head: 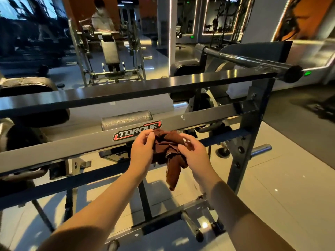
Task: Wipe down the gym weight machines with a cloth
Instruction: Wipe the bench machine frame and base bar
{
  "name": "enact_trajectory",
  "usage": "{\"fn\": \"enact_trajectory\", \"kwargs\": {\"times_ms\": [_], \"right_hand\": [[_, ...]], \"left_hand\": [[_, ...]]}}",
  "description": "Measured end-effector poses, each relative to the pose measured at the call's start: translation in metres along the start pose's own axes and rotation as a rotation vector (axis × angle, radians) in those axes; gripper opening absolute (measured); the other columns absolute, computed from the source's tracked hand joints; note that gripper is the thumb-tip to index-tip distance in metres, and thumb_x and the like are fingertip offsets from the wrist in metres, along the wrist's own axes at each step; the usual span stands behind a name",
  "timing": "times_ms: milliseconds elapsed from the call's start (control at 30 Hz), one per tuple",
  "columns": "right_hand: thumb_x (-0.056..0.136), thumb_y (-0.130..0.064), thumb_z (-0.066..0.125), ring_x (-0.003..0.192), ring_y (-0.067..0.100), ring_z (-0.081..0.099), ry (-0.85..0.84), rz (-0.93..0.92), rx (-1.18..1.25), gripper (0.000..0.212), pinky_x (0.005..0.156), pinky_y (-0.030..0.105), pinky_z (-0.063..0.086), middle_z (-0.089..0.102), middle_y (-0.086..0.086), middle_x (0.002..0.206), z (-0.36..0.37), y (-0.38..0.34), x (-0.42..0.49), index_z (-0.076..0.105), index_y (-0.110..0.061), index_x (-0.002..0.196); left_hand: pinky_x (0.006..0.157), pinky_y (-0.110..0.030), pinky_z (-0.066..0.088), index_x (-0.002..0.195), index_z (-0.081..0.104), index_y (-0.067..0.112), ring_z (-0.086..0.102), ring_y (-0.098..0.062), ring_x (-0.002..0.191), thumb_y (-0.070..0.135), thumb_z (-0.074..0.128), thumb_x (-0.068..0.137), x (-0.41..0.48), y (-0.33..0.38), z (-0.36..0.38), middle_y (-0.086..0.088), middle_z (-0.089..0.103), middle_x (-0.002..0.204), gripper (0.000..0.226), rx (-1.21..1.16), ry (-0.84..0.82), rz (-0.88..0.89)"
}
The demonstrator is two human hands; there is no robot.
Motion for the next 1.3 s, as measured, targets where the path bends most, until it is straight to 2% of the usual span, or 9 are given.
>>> {"fn": "enact_trajectory", "kwargs": {"times_ms": [167, 333, 500, 600, 700, 800, 967, 1100, 1300], "right_hand": [[0.107, -0.025, 0.048, 0.118, 0.019, 0.061, 0.151, 0.050, 0.049, 0.027, 0.096, 0.039, 0.057, 0.065, -0.003, 0.123, -0.040, 0.009, -0.007, 0.061, -0.038, 0.128], [0.107, -0.016, 0.047, 0.121, 0.019, 0.062, 0.202, 0.049, 0.134, 0.034, 0.099, 0.043, 0.056, 0.063, -0.002, 0.130, -0.057, 0.011, -0.009, 0.061, -0.036, 0.132], [0.106, -0.006, 0.044, 0.114, 0.019, 0.066, 0.091, 0.041, 0.173, 0.039, 0.093, 0.036, 0.059, 0.069, -0.003, 0.120, -0.054, 0.001, 0.004, 0.069, -0.030, 0.122], [0.106, -0.005, 0.044, 0.114, 0.022, 0.065, 0.029, 0.036, 0.157, 0.039, 0.094, 0.037, 0.058, 0.070, -0.002, 0.119, -0.056, -0.004, 0.019, 0.071, -0.031, 0.117], [0.104, -0.008, 0.043, 0.118, 0.024, 0.063, -0.049, 0.054, 0.206, 0.037, 0.104, 0.041, 0.052, 0.069, 0.003, 0.122, -0.066, -0.009, 0.031, 0.072, -0.026, 0.118], [0.105, -0.020, 0.049, 0.114, 0.023, 0.065, -0.070, 0.028, 0.185, 0.026, 0.103, 0.043, 0.053, 0.071, 0.004, 0.115, -0.083, -0.019, 0.042, 0.071, -0.020, 0.118], [0.096, -0.016, 0.067, 0.111, 0.015, 0.064, -0.014, -0.110, -0.047, 0.024, 0.096, 0.039, 0.058, 0.069, -0.009, 0.112, -0.097, -0.027, 0.060, 0.065, -0.034, 0.112], [0.100, -0.028, 0.062, 0.107, 0.017, 0.067, -0.186, -0.016, 0.093, 0.019, 0.092, 0.036, 0.058, 0.070, -0.003, 0.111, -0.071, -0.025, 0.061, 0.063, -0.028, 0.119], [0.103, -0.021, 0.057, 0.106, 0.014, 0.063, -0.159, -0.064, -0.029, 0.015, 0.095, 0.038, 0.058, 0.064, -0.007, 0.113, -0.058, -0.024, 0.068, 0.064, -0.032, 0.110]], "left_hand": [[0.090, -0.044, 0.057, 0.109, 0.066, 0.023, 0.066, -0.026, 0.104, 0.034, 0.045, 0.106, -0.001, -0.024, -0.004, -0.008, 0.068, 0.108, 0.024, -0.079, 0.066, -0.159], [0.100, -0.047, 0.052, 0.120, 0.058, 0.034, 0.062, -0.017, 0.112, 0.031, 0.046, 0.104, -0.008, -0.035, 0.006, 0.005, 0.062, 0.118, 0.020, 0.058, 0.002, -0.152], [0.106, -0.040, 0.047, 0.129, 0.051, 0.050, 0.054, -0.012, 0.127, 0.051, 0.049, 0.102, -0.016, -0.028, 0.052, 0.015, 0.054, 0.135, 0.027, 0.261, -0.315, 0.012], [0.091, -0.023, 0.054, 0.140, 0.050, 0.032, 0.062, -0.008, 0.120, 0.037, 0.059, 0.102, -0.020, -0.019, 0.087, 0.007, 0.063, 0.132, 0.040, 0.117, -0.456, -0.011], [0.077, -0.024, 0.058, 0.124, 0.058, 0.018, 0.071, -0.020, 0.102, 0.026, 0.063, 0.099, -0.013, -0.016, 0.105, -0.006, 0.070, 0.112, 0.026, 0.081, -0.370, -0.047], [0.079, -0.037, 0.061, 0.107, 0.061, 0.022, 0.069, -0.024, 0.095, 0.022, 0.064, 0.097, 0.001, -0.010, 0.107, -0.005, 0.068, 0.102, 0.010, 0.150, -0.168, 0.011], [0.086, -0.038, 0.059, 0.106, 0.055, 0.025, 0.064, -0.020, 0.101, 0.015, 0.058, 0.097, 0.013, 0.004, 0.114, -0.002, 0.062, 0.107, 0.014, 0.154, 0.075, 0.048], [0.089, -0.045, 0.058, 0.112, 0.053, 0.016, 0.064, -0.030, 0.098, 0.006, 0.050, 0.099, 0.019, 0.013, 0.127, -0.019, 0.061, 0.108, 0.017, -0.101, 0.085, -0.022], [0.087, -0.038, 0.056, 0.111, 0.061, 0.013, 0.062, -0.035, 0.110, 0.009, 0.047, 0.100, 0.019, 0.008, 0.130, -0.018, 0.064, 0.112, 0.018, -0.153, 0.083, -0.087]]}}
Point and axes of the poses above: each hand's wrist, its own x-axis towards the middle knuckle, its own z-axis out of the palm, y = z × x, the point moved 8 cm from there along x, towards the middle knuckle
